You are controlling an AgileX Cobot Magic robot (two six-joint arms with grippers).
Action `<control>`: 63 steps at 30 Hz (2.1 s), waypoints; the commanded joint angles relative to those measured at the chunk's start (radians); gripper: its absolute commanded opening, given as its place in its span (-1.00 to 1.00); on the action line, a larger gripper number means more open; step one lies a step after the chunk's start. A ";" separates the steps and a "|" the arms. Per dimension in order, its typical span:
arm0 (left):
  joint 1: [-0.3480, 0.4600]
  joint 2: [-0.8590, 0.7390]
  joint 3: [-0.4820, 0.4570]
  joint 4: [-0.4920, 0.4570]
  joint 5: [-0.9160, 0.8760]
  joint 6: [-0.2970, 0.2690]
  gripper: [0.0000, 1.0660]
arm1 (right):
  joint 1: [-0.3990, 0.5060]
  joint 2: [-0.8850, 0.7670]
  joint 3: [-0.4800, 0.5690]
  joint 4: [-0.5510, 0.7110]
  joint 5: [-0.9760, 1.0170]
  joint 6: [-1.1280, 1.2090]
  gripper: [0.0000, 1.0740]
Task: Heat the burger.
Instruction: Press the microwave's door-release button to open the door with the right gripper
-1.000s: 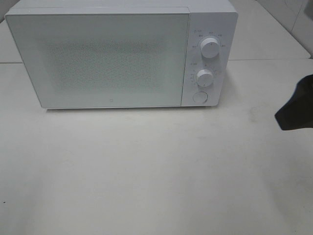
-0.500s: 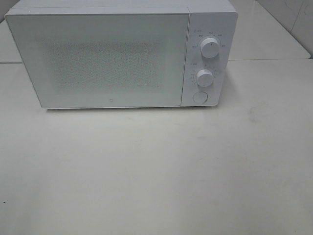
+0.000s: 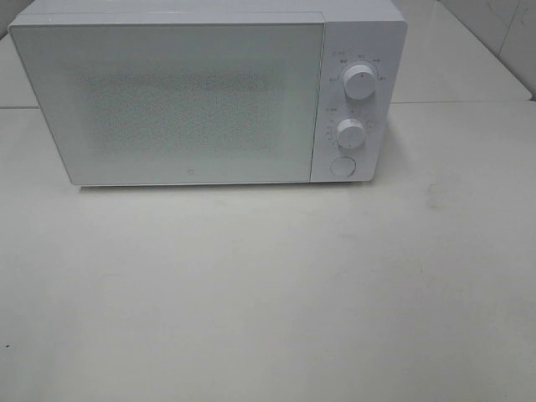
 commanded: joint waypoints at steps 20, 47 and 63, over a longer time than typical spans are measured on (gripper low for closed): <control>0.000 -0.020 0.003 -0.004 -0.007 -0.006 0.79 | -0.094 -0.138 0.003 0.000 -0.003 -0.008 0.38; 0.000 -0.020 0.003 -0.004 -0.007 -0.006 0.79 | -0.094 0.241 -0.017 0.009 -0.357 -0.002 0.38; 0.000 -0.020 0.003 -0.004 -0.007 -0.006 0.79 | -0.094 0.603 -0.002 0.009 -0.763 -0.001 0.38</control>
